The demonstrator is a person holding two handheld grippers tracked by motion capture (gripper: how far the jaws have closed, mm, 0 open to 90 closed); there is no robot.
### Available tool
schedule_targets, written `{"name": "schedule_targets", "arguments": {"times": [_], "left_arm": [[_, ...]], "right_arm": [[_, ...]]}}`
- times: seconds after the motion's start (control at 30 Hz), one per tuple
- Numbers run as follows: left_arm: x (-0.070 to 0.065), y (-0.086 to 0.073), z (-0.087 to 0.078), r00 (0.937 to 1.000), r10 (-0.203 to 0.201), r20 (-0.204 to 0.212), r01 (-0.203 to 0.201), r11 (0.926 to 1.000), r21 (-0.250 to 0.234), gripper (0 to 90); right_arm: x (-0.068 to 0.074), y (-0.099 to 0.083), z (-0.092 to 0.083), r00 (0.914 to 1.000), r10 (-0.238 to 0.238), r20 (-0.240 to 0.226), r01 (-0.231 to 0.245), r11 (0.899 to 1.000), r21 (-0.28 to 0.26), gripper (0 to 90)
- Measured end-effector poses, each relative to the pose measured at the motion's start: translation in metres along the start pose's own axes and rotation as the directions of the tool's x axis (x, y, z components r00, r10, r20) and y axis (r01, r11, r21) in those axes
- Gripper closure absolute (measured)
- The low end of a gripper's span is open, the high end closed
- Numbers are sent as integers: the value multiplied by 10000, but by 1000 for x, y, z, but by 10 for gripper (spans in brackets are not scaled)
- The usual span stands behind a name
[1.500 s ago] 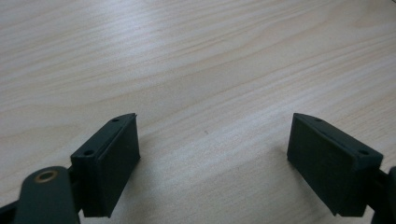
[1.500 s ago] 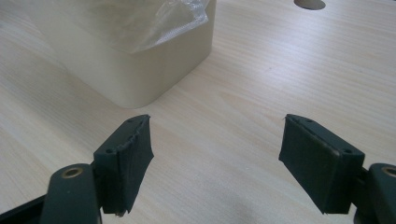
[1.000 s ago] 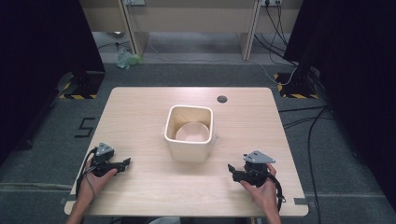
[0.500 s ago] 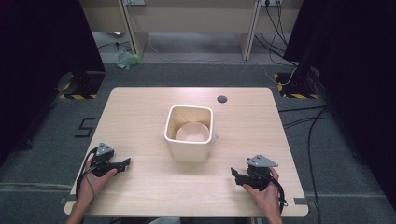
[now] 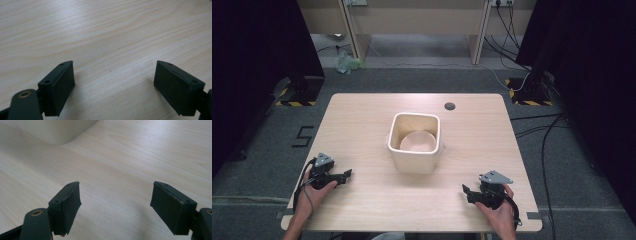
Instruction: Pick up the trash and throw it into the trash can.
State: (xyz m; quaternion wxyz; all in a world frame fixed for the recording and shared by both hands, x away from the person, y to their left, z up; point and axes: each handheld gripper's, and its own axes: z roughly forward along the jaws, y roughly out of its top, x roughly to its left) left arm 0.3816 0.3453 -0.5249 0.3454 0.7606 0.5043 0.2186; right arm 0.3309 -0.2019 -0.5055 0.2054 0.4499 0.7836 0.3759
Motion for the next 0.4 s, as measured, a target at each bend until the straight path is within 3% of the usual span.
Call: {"name": "schedule_targets", "arguments": {"times": [0.4], "left_arm": [[0,0,0,10000,2,-2,-2,10000,2,158]], "right_arm": [[-2,-6,3,9998,25,208,-32,9994,355,211]]}}
